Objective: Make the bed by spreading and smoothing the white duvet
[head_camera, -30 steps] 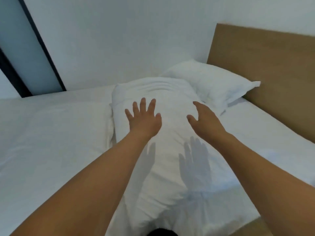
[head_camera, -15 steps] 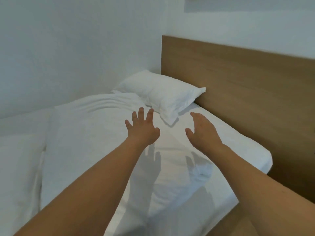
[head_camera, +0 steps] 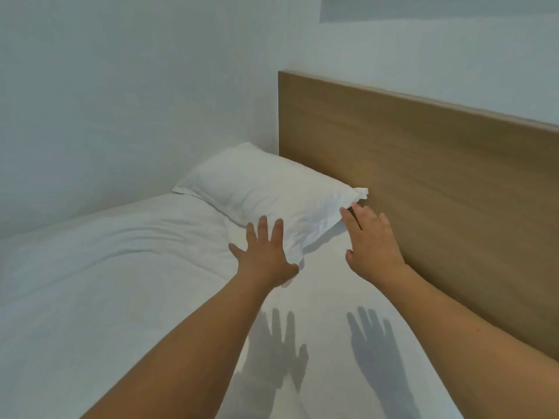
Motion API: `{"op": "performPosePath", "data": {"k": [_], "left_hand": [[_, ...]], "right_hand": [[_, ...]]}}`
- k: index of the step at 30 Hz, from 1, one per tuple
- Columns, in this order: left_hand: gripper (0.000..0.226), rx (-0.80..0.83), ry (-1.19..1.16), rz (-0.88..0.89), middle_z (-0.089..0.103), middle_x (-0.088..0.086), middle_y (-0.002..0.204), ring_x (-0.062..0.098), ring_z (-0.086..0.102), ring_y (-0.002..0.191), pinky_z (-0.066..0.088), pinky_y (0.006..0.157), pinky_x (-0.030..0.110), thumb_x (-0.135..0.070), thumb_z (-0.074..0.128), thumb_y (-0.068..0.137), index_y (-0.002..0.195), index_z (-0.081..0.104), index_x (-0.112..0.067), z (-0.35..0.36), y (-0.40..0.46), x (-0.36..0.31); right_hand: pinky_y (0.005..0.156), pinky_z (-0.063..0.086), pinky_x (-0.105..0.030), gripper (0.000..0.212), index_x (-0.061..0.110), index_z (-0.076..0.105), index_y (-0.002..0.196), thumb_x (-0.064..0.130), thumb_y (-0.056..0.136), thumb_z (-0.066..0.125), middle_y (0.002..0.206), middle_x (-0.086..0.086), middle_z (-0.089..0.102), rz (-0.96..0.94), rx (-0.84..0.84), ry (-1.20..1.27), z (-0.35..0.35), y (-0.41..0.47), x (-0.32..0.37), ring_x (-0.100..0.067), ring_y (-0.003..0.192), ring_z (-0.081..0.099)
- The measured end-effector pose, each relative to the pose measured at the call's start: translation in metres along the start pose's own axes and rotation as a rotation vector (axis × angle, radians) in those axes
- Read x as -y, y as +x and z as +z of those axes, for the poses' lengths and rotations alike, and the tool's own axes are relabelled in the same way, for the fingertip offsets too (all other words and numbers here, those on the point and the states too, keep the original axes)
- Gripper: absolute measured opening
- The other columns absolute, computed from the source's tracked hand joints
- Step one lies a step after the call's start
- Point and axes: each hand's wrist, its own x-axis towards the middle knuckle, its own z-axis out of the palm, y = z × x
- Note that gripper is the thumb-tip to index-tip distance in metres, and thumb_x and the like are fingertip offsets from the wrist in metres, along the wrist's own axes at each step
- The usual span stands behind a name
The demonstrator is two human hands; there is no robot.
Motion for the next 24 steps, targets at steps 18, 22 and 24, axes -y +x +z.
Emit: {"op": "performPosePath", "data": {"k": [18,22,24], "left_hand": [[0.097,-0.51,0.112,-0.027,0.026,0.013,0.158,0.039,0.016,0.147,0.011,0.105,0.075,-0.065,0.058,0.074,0.152,0.031,-0.015,0.301,0.282,0.017],[0.089,-0.572,0.125,-0.019,0.031,0.013,0.156,0.039,0.019,0.146,0.011,0.106,0.075,-0.059,0.063,0.074,0.147,0.031,-0.018,0.309,0.287,0.02],[0.089,-0.549,0.136,-0.029,0.031,0.013,0.156,0.038,0.018,0.146,0.012,0.105,0.075,-0.056,0.065,0.073,0.147,0.031,-0.019,0.311,0.287,0.02]], "right_hand": [[0.096,0.024,-0.046,0.086,0.018,0.034,0.123,0.038,0.052,0.078,0.114,-0.013,0.046,-0.436,-0.134,0.026,0.345,0.322,-0.019,-0.029,0.105,0.036],[0.075,0.026,-0.039,0.056,0.014,0.045,0.107,0.031,0.06,0.07,0.092,-0.012,0.048,-0.458,-0.359,0.175,0.383,0.324,-0.018,-0.027,0.081,0.04],[0.072,0.026,-0.039,0.049,0.014,0.046,0.104,0.027,0.063,0.069,0.09,-0.013,0.048,-0.458,-0.372,0.196,0.382,0.324,-0.018,-0.028,0.079,0.042]]}}
